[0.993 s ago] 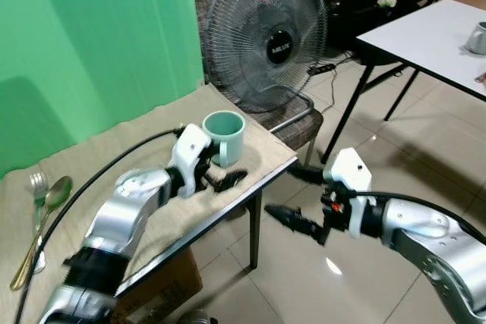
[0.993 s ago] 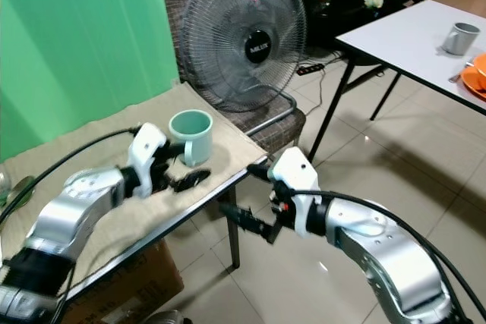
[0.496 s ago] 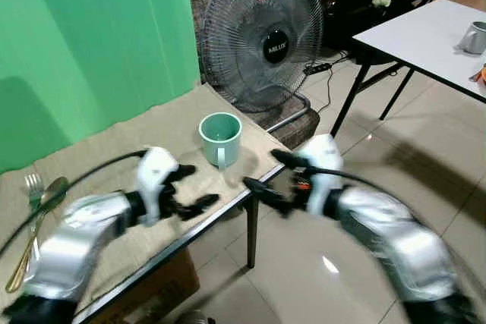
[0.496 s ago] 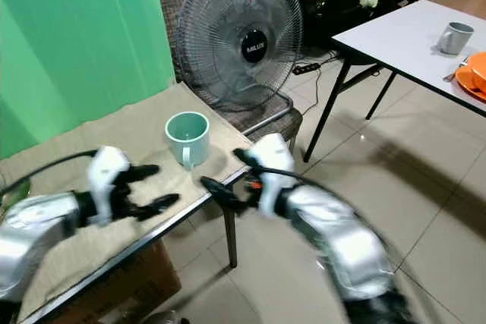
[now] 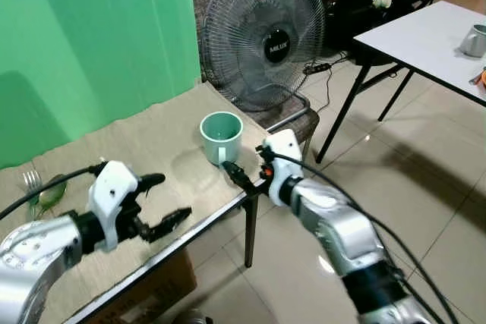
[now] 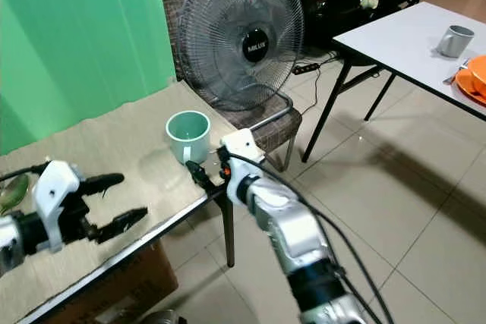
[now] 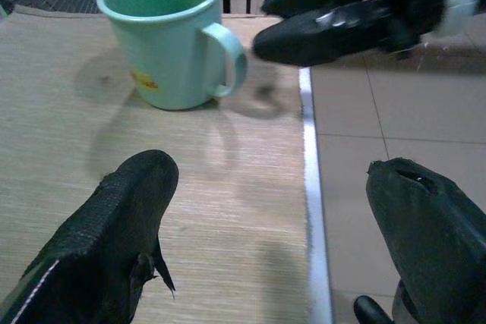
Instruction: Setting the table
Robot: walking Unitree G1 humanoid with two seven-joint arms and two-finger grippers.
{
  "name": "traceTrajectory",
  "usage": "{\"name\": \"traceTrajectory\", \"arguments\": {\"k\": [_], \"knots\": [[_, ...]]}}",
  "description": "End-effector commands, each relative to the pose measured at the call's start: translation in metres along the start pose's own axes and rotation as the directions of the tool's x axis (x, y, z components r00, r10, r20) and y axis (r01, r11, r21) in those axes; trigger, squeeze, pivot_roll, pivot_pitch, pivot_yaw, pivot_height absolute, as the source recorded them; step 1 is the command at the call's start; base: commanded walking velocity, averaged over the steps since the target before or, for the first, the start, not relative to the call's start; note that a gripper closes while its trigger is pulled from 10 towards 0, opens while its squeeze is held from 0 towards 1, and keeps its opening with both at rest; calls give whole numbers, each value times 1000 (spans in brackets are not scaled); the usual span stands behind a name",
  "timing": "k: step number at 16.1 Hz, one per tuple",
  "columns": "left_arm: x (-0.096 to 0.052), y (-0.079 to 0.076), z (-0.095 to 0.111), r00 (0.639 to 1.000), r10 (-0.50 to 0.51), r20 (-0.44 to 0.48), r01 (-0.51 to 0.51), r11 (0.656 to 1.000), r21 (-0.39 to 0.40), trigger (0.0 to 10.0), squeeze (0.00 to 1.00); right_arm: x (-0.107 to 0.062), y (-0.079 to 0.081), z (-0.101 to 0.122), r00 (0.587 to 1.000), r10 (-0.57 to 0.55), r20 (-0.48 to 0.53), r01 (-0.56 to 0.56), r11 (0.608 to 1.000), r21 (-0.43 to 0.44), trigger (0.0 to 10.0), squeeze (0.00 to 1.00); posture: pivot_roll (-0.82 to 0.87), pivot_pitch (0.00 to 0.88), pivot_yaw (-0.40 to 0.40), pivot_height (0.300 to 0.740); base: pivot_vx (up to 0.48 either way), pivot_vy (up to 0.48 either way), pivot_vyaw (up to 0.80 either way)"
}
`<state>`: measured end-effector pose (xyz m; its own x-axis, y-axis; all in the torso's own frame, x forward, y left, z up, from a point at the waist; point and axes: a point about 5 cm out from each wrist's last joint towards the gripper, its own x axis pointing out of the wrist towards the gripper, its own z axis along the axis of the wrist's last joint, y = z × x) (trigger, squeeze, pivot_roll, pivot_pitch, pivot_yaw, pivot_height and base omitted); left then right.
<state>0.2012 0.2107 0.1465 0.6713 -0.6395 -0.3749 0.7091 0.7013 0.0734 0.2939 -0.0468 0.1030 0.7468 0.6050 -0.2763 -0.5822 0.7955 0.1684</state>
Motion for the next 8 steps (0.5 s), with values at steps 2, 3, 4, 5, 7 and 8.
{"name": "traceTrajectory", "arguments": {"k": [2, 3, 4, 5, 7, 8], "knots": [[-3, -8, 4, 1000, -1, -1, 1, 1000, 6, 10000, 0, 6, -4, 2, 999, -37, 17, 36, 998, 45, 10000, 1000, 184, 0, -24, 740, 0, 0, 0], [-2, -9, 3, 1000, 0, -2, 0, 1000, 5, 10000, 0, 8, -4, 2, 999, -35, 21, 34, 998, 49, 10000, 1000, 189, 0, -27, 740, 0, 0, 0], [-2, -12, 4, 1000, -1, 0, 1, 1000, 0, 10000, 0, 10, -4, 2, 999, -40, 29, 39, 998, 47, 10000, 1000, 195, 0, -30, 740, 0, 0, 0], [-2, -14, 5, 1000, -4, 4, 4, 1000, -5, 10000, 0, 11, -7, 4, 998, -54, 38, 52, 998, 42, 10000, 1000, 199, 0, -32, 740, 0, 0, 0], [-2, -17, 6, 1000, -4, -2, 4, 1000, -10, 10000, 0, 12, 0, 10, 995, 47, 86, -51, 998, 40, 10000, 1000, 206, 0, -38, 740, 0, 0, 0], [-3, -18, 6, 1000, -5, -3, 5, 1000, -12, 10000, 0, 11, 3, 11, 994, 73, 84, -75, 997, 21, 10000, 1000, 207, 0, -40, 740, 0, 0, 0]]}}
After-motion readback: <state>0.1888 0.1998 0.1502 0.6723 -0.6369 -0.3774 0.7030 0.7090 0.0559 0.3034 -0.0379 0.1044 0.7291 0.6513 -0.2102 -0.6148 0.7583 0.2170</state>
